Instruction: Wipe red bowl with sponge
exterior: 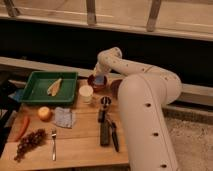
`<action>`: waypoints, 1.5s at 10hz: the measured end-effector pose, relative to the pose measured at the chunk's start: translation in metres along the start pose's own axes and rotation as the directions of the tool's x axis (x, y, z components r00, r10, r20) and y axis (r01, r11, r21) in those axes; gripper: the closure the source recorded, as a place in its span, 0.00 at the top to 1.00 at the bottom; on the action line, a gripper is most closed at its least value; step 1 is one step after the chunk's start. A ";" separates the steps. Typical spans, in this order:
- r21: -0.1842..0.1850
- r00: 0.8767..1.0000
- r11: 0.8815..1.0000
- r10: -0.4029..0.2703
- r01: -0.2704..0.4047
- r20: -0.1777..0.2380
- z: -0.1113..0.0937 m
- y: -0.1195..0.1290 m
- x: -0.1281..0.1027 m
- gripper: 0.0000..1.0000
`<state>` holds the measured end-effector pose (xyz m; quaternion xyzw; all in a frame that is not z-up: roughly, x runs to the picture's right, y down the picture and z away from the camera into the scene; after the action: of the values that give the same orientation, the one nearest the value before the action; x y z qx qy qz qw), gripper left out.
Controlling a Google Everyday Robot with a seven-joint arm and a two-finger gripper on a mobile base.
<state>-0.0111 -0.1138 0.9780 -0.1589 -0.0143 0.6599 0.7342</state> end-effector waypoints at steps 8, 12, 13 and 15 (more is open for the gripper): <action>-0.088 0.999 0.995 -0.033 0.034 0.010 0.009 0.042 -0.003 0.00; -0.058 1.000 0.998 0.024 -0.024 0.009 -0.008 0.011 0.014 0.00; -0.045 0.999 0.998 0.037 -0.036 0.020 -0.008 0.002 0.008 0.00; -0.026 0.998 0.999 0.042 -0.041 0.039 -0.003 -0.005 -0.009 0.00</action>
<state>-0.0069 -0.1234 0.9780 -0.1554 -0.0339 0.6780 0.7177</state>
